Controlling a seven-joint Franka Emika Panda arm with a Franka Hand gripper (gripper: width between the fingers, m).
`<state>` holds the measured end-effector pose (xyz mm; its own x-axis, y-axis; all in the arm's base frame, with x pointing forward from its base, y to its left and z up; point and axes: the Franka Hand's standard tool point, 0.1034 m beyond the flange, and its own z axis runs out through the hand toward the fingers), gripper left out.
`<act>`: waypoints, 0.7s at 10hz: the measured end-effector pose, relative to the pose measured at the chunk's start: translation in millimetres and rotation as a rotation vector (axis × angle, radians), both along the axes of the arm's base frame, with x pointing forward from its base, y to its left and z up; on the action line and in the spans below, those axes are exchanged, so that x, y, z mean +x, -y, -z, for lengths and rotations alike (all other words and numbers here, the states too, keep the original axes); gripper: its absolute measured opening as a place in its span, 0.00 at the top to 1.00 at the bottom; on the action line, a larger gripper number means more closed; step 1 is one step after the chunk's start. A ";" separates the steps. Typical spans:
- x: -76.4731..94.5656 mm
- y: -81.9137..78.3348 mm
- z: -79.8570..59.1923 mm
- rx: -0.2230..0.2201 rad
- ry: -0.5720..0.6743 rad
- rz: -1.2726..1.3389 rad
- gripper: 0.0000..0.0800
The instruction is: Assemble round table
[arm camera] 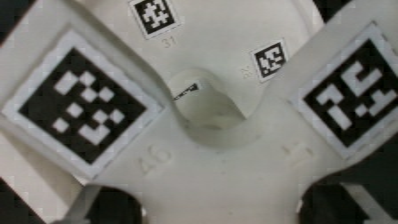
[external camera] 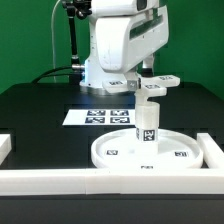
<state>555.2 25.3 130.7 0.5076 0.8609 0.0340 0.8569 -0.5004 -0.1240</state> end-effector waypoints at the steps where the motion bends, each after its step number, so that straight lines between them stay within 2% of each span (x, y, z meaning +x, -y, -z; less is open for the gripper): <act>1: 0.3 -1.8 0.2 0.000 0.002 -0.002 0.45; 7: 4.0 -4.2 1.8 0.002 0.010 -0.004 0.45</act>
Offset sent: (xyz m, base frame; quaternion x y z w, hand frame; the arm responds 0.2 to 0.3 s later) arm 0.0090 0.0076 -0.0071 0.0090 0.0013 0.0011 1.0000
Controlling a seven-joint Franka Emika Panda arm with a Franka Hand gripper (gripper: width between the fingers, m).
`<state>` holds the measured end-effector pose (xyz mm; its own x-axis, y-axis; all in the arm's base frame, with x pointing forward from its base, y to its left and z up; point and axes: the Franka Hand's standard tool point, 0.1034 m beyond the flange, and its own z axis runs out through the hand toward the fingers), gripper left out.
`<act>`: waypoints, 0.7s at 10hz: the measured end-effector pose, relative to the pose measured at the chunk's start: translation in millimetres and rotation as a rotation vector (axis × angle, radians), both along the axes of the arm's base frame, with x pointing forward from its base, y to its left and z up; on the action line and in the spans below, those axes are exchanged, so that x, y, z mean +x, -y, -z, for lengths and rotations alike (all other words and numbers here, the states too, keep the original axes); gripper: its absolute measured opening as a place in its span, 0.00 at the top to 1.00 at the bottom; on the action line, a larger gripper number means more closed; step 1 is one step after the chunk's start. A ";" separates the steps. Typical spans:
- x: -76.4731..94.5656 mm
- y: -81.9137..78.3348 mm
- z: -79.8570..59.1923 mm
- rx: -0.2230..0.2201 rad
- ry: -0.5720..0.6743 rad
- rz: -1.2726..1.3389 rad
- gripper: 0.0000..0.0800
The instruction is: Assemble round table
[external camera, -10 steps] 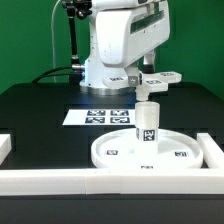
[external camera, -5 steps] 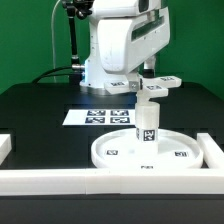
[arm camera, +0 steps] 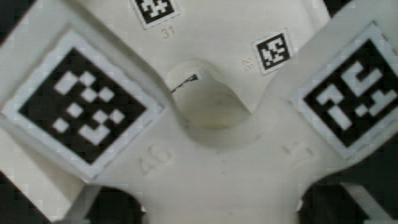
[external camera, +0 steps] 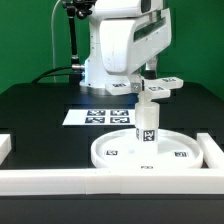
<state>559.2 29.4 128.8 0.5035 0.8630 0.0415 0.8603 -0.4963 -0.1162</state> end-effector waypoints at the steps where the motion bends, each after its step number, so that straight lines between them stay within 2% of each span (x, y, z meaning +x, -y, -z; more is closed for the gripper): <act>1: 0.1 -0.3 0.0 0.000 0.001 0.000 0.45; 4: 1.1 -4.9 -0.3 -0.016 0.010 -0.029 0.45; 7: -8.3 1.0 2.4 -0.019 -0.001 -0.027 0.45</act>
Offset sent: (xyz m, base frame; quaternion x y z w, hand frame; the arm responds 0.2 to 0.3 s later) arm -0.0058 0.0054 -0.0064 -0.0136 -0.0448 -0.0289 0.9985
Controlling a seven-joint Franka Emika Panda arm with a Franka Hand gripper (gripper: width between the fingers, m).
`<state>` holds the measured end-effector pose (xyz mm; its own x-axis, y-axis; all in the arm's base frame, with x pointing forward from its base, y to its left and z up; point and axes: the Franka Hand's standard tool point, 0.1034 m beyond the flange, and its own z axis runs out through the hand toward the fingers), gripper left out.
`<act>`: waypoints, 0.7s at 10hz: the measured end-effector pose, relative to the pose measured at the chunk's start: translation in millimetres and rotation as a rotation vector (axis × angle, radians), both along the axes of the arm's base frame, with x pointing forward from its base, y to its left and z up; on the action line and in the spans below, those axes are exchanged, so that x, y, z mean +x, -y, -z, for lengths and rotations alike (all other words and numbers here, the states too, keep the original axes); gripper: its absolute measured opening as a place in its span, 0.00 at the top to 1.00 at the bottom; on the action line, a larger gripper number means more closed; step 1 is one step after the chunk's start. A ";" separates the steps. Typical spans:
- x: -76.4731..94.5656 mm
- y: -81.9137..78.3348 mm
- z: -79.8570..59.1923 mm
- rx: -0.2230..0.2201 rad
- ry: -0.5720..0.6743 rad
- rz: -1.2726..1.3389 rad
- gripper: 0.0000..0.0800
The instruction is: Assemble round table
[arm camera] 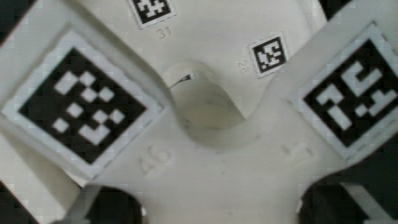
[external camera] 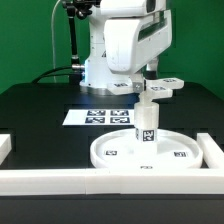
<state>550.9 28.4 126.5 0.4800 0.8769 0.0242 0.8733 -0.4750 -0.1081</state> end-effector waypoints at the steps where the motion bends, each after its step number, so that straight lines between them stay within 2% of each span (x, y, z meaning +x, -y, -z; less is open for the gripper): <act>1: -1.2 0.0 1.1 0.000 -0.003 0.001 0.45; 7: -4.3 -0.4 18.6 0.003 -0.030 -0.003 0.45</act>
Offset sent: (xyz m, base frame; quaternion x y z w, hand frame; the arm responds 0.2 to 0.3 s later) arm 0.0019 0.0070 -0.0048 -0.0013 -0.0025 -0.0099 0.9999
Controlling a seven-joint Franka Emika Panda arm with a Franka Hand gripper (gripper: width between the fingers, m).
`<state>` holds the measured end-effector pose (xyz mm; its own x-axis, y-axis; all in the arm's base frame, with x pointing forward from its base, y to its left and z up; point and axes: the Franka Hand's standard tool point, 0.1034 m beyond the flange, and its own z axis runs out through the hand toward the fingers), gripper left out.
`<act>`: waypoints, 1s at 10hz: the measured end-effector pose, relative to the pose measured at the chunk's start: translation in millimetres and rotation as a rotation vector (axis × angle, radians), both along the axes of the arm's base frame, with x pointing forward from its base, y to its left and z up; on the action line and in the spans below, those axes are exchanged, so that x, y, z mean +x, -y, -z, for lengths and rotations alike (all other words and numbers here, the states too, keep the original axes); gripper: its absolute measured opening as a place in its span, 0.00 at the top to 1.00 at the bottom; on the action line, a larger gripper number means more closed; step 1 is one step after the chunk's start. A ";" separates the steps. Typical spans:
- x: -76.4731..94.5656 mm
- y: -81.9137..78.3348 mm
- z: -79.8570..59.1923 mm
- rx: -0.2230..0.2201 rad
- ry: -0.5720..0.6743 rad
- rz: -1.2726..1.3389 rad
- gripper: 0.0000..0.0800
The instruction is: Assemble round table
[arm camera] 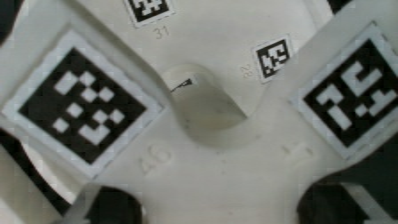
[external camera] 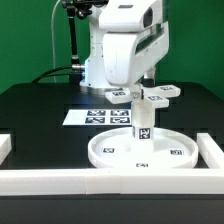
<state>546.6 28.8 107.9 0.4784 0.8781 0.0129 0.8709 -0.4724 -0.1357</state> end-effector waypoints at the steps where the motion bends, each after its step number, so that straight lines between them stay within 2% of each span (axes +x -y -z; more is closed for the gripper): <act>1: -0.1 0.1 0.3 0.000 0.000 0.000 0.45; 10: -0.1 0.1 0.3 -0.003 -0.003 0.029 0.45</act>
Offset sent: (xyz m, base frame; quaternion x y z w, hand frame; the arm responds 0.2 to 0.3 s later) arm 0.0000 0.0000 0.0000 0.0000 0.0000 0.0000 1.0000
